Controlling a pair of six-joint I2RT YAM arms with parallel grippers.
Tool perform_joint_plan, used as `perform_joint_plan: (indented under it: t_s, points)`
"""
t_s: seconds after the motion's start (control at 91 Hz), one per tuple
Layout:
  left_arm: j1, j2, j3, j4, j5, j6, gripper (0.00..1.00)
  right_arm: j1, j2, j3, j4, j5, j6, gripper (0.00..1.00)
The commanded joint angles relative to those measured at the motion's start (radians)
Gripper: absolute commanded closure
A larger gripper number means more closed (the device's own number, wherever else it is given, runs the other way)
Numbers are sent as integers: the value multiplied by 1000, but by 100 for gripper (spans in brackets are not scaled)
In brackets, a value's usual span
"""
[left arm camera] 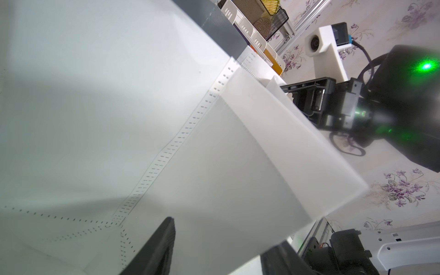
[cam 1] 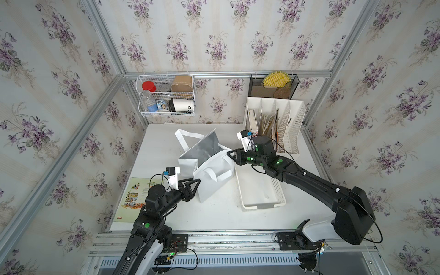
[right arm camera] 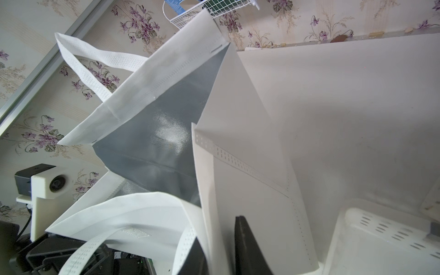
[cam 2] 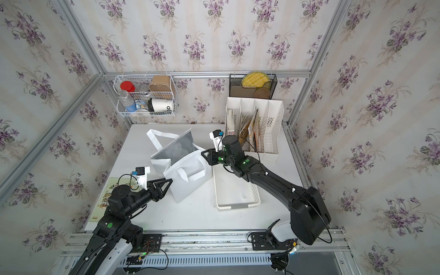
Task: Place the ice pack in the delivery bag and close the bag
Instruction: Adjust the delivery bag at the center of the board.
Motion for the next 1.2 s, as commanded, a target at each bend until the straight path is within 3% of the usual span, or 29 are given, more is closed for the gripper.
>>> perform_joint_plan:
  t_s: [0.0, 0.165, 0.209, 0.341, 0.571, 0.703, 0.923, 1.187]
  points:
    - [-2, 12, -11, 119, -19, -37, 57, 0, 6, 23, -51, 19, 40, 69]
    - [-5, 1, -42, 179, -52, -94, 87, 6, 9, 91, -202, 75, 85, 62]
    - [-5, -1, -46, 185, -55, -103, 91, 7, 5, 114, -251, 107, 92, 59]
    - [-5, 1, -45, 188, -56, -114, 94, 9, -38, 136, -348, 152, 124, 50]
    - [-6, 13, -38, 183, -55, -117, 100, 17, -151, 205, -441, 168, 180, 48]
    - [-8, 20, -27, 174, -48, -115, 100, 130, -158, 274, -481, 225, 177, 50]
    - [-8, 7, -19, 162, -41, -120, 100, 377, -86, 276, -393, 328, 203, 58]
    - [-13, 6, -22, 163, -29, -132, 100, 411, 40, 235, -269, 291, 234, 59]
